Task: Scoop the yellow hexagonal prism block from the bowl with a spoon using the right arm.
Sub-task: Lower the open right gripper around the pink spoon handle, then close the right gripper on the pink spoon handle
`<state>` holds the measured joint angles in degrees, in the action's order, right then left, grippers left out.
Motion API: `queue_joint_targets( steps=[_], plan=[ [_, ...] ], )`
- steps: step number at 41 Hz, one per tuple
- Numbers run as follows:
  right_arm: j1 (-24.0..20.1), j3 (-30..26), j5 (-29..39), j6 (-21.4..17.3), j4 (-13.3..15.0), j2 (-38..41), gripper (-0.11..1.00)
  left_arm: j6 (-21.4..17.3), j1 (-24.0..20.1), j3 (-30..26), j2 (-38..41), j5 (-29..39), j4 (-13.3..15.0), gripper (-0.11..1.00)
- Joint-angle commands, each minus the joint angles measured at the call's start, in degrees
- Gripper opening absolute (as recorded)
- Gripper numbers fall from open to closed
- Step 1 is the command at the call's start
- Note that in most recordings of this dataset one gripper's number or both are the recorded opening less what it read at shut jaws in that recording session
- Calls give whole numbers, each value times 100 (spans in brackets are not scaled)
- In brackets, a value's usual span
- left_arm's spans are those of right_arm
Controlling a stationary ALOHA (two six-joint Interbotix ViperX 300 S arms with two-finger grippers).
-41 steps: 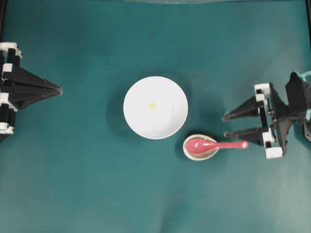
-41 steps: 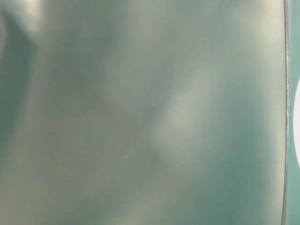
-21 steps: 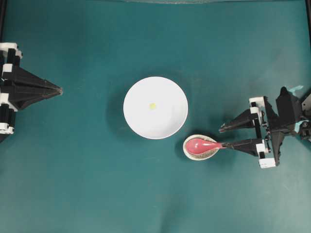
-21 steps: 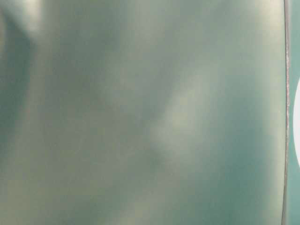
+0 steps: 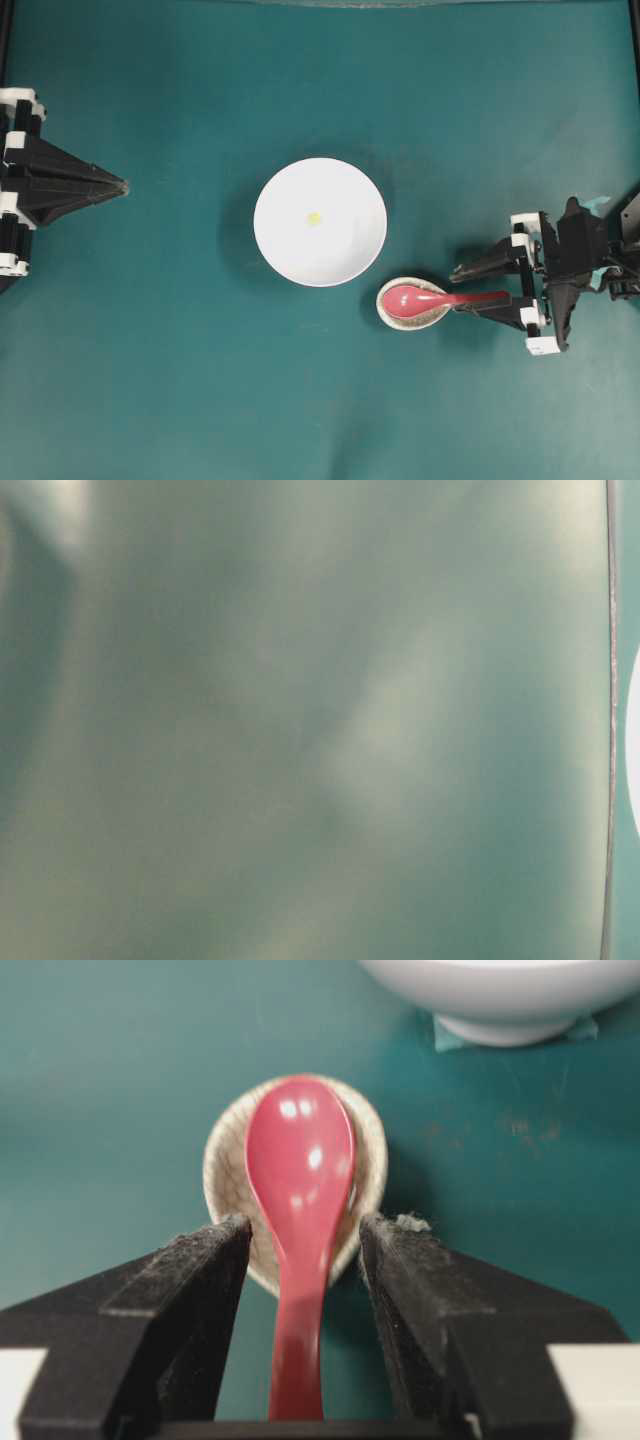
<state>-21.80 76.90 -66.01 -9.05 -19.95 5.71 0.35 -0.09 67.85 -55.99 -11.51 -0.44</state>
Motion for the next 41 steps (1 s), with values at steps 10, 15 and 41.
queue_joint_targets(
  steps=[10,15,41],
  plan=[
    [-211,-62,-53,0,-141,141,48,0,-9,-114,44,-53,-18,0],
    [-229,-53,-18,0,-132,149,47,0,-9,-114,44,-53,-18,0],
    [-229,53,105,114,-132,158,47,0,-149,-114,53,-53,-18,0]
  ],
)
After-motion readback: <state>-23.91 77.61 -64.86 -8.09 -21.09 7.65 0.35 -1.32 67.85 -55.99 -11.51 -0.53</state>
